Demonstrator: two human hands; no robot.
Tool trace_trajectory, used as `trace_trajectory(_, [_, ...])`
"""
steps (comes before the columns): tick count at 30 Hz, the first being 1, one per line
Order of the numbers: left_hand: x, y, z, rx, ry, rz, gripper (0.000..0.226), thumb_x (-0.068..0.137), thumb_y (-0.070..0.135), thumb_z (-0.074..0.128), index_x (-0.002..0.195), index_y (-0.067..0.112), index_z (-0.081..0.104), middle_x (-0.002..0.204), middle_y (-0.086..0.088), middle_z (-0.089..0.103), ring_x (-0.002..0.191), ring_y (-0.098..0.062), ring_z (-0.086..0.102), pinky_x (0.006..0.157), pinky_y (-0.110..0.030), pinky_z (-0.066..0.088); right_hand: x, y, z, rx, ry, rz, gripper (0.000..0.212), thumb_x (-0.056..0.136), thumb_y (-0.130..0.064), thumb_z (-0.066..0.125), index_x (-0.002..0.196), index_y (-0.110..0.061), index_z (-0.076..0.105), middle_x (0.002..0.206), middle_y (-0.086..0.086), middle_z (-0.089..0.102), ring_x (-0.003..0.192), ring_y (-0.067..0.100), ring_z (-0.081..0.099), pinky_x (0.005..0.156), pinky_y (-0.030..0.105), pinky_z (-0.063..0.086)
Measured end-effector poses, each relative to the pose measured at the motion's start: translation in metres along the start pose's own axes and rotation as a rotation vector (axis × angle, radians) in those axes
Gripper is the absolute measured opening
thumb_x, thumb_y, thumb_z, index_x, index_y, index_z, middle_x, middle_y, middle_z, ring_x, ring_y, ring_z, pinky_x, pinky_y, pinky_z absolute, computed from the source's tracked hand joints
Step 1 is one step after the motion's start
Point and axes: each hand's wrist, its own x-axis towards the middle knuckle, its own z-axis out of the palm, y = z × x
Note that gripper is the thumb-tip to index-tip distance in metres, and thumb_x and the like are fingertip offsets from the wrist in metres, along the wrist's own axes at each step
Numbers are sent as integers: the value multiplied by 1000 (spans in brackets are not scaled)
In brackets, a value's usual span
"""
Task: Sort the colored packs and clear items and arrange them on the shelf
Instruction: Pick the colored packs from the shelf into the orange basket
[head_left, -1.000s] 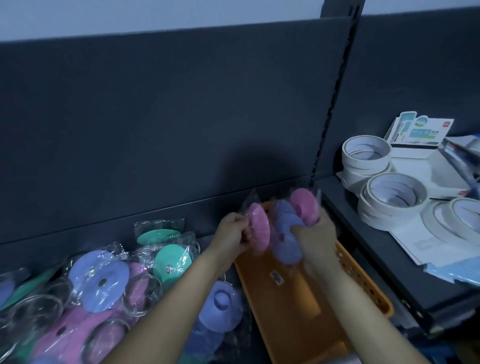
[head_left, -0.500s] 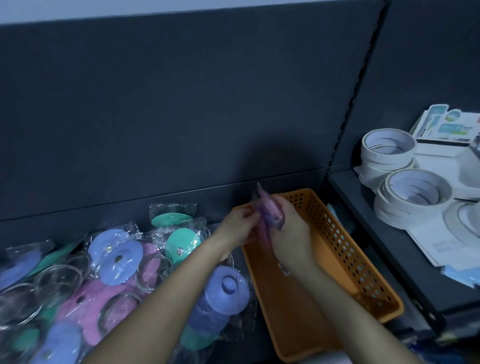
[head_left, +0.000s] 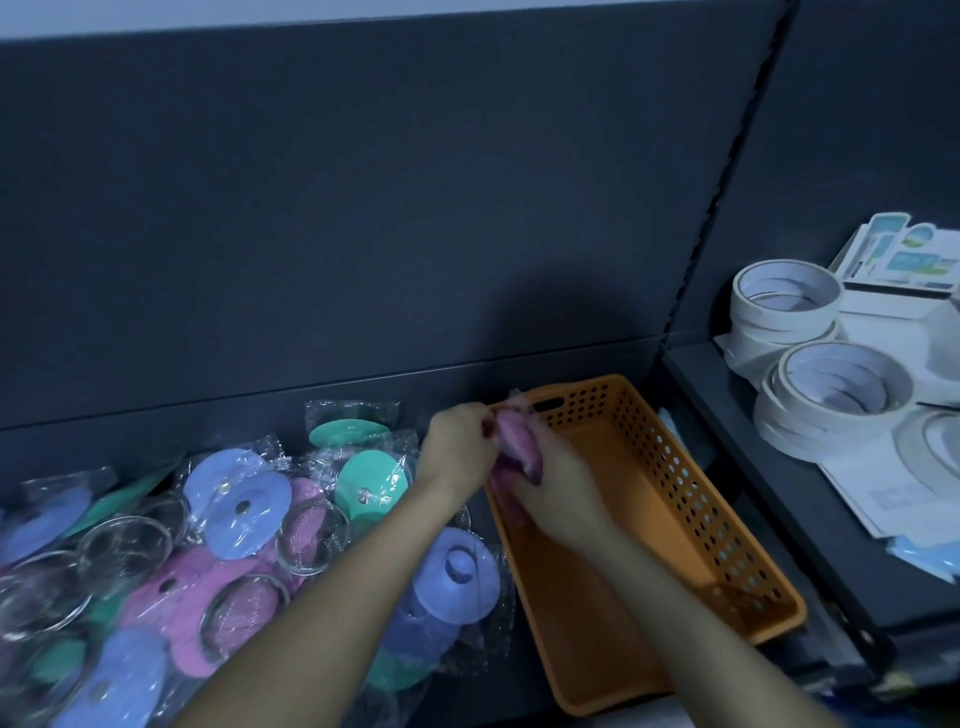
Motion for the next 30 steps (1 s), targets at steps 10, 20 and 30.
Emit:
trace_trajectory(10, [-35, -40, -22, -84, 120, 95, 22, 82, 7, 63, 103, 9, 70, 98, -9, 67, 88, -22, 61, 74, -17, 39, -6, -1, -3, -213, -216, 26, 86, 83, -63, 51, 150, -23, 15, 154, 5, 25, 139, 28, 27, 111, 48, 29])
trace_trajectory(20, [-99, -101, -62, 155, -289, 470, 34, 81, 39, 67, 105, 16, 69, 107, -2, 66, 106, -17, 56, 94, -28, 42, -75, -61, 40, -137, -16, -243, 39, 91, -19, 59, 129, -14, 56, 141, 1, 45, 123, -2, 31, 97, 3, 16])
trace_trajectory(30, [-127, -153, -80, 242, -252, 411, 75, 83, 54, 59, 146, 28, 28, 156, 5, 19, 144, -10, 15, 110, -23, 23, -90, -27, 108, -463, -400, 47, 122, 64, -63, 68, 150, -25, -9, 158, 9, -11, 144, 30, -14, 117, 51, 6])
